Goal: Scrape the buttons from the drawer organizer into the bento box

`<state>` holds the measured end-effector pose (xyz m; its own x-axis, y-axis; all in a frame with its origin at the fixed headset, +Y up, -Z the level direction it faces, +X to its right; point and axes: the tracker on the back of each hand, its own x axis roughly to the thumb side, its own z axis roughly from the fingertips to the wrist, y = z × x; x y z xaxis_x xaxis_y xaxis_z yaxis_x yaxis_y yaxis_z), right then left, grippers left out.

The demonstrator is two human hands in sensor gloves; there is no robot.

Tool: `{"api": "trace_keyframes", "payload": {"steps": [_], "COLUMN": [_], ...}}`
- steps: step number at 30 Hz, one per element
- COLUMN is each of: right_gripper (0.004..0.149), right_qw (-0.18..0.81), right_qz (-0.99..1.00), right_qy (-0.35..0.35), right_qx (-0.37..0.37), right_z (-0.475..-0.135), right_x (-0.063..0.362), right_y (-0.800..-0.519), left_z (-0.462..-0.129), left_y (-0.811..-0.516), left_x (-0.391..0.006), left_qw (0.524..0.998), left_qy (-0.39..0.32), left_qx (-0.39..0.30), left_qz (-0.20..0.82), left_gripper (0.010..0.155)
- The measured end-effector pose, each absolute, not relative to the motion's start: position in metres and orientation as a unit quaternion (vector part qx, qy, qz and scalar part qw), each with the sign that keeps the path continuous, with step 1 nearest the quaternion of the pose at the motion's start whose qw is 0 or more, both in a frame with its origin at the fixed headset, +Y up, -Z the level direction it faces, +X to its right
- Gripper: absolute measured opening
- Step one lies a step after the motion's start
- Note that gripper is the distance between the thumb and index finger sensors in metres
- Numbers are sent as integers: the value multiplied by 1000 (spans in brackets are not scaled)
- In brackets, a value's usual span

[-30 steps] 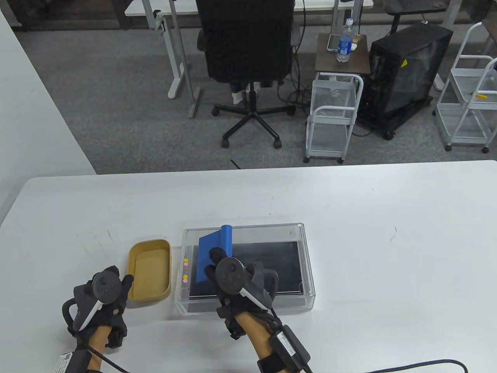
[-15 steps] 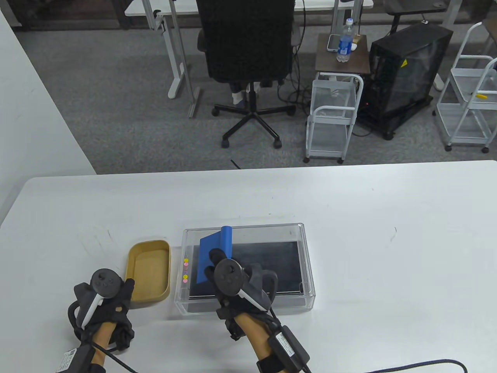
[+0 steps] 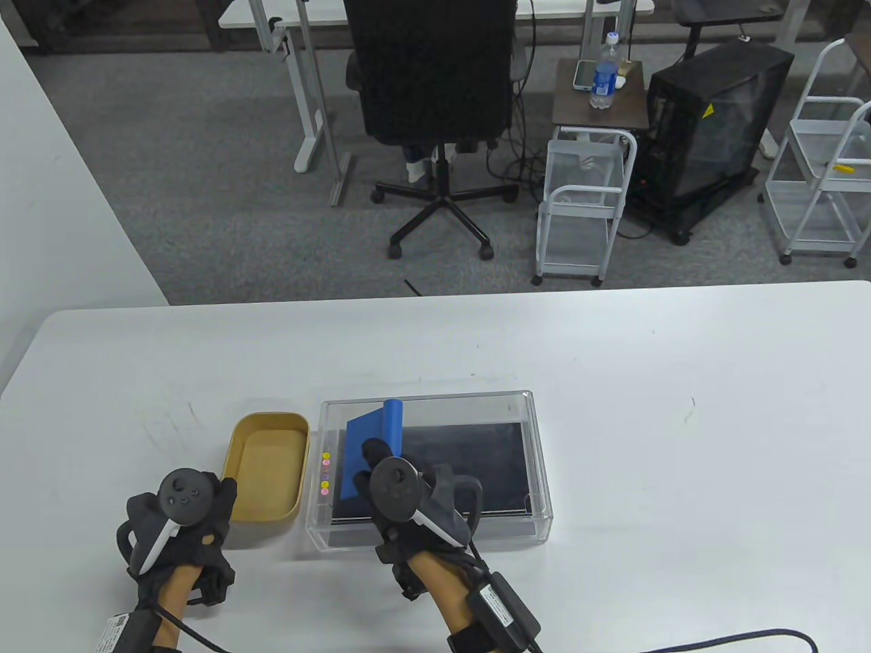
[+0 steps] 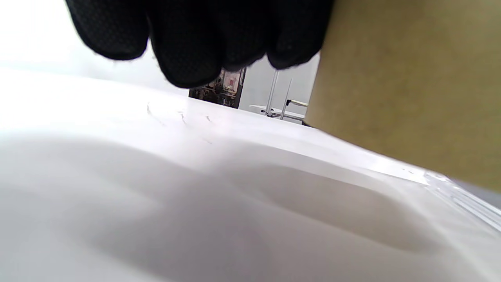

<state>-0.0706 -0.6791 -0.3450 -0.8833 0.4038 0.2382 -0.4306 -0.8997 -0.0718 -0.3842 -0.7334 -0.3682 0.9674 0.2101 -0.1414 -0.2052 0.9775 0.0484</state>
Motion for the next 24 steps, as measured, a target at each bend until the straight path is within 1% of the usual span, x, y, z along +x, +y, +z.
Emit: {"api": "trace_keyframes", "payload": {"steps": [11, 24], "right_gripper": [49, 51], "right_qw": [193, 168], "right_qz": [971, 974], "right_qy": [-44, -27], "right_qx": [131, 149], "right_z": [-340, -339], "right_x": [-85, -97], "right_y": [-684, -683], "left_z": [-364, -363], "left_y": [-727, -728], "left_x": [-375, -375], "left_qw": [995, 996], "left_qy": [53, 47], "left_qx": [21, 31], "left_qz": [85, 75], "left_gripper": [39, 40]}}
